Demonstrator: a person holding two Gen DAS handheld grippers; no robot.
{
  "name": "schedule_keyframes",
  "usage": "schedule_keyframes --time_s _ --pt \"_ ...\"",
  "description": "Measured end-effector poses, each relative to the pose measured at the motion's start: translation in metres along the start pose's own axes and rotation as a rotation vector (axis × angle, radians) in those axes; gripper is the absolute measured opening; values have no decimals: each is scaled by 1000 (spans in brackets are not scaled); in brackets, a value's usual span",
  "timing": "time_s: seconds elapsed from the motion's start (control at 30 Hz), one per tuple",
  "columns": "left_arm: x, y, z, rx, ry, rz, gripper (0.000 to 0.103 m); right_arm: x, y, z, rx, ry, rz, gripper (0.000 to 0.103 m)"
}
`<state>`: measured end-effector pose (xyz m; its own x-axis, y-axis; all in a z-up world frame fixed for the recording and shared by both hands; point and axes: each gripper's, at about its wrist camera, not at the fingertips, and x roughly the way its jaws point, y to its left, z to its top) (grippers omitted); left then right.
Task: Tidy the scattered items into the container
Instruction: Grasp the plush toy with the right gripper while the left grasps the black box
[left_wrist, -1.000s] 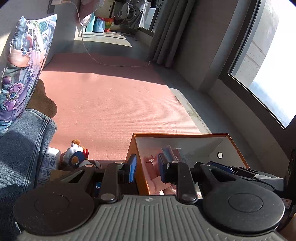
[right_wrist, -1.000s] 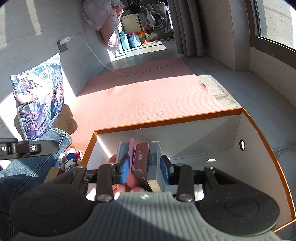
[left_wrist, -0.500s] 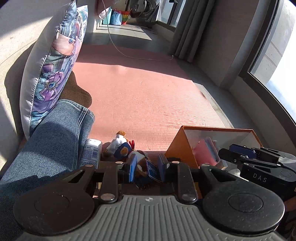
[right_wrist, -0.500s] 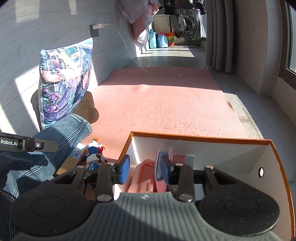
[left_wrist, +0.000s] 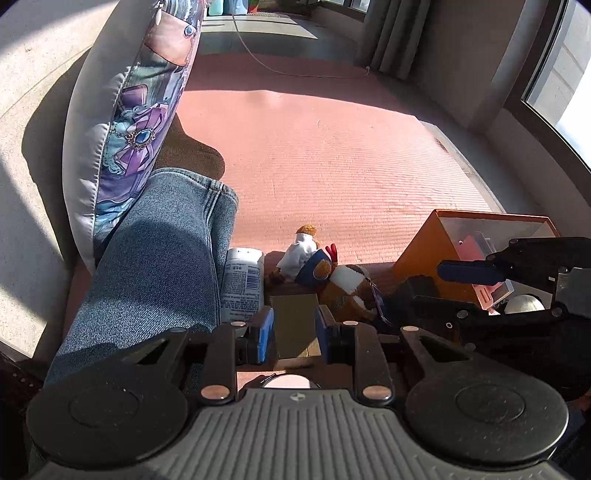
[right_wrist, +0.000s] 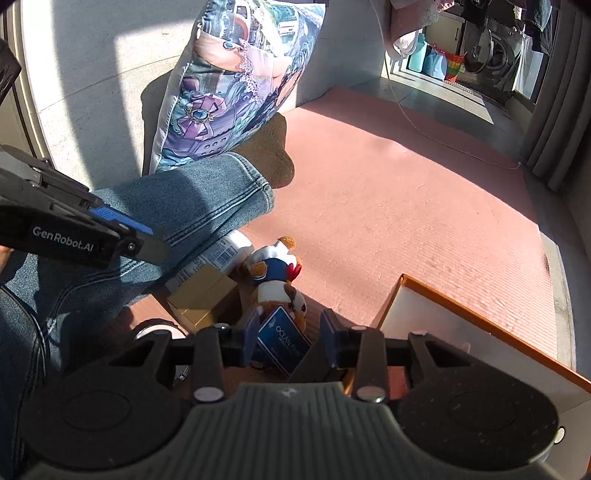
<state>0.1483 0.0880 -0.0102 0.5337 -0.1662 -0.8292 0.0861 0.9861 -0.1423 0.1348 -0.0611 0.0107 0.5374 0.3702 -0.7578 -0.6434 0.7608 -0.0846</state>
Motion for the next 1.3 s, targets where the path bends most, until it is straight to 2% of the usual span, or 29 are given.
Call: schedule_keyframes --time_s 0.03,0.1,0.27,0.43,0.6,0.73,0.8,0.87,0.93,1.1,1.3 --pt "5 1 0 1 12 -2 32 7 4 2 -24 15 3 50" --pt "12 4 0 -7 29 8 43 19 11 4 -66 41 2 52" --pt "28 4 0 -20 65 1 51 50 21 9 -123 109 9 52" --pt "41 0 0 -18 93 4 53 71 27 8 -156 143 2 52" --pt "49 -1 -2 -35 102 2 53 79 30 11 -158 159 -22 58" --pt "50 1 -3 -52 107 -9 53 88 32 13 -169 212 -36 60" --pt "50 2 -3 -55 109 -7 53 90 33 14 -176 221 -52 57" --pt "50 3 -3 -58 108 -9 53 90 33 14 -182 217 -79 47" --pt "49 3 -2 -65 105 -12 53 89 31 13 -168 215 -80 44" --pt "45 5 1 -89 97 -19 54 82 26 13 -109 191 -67 40" --pt "34 10 7 -114 71 -27 56 60 25 16 -80 121 -64 38"
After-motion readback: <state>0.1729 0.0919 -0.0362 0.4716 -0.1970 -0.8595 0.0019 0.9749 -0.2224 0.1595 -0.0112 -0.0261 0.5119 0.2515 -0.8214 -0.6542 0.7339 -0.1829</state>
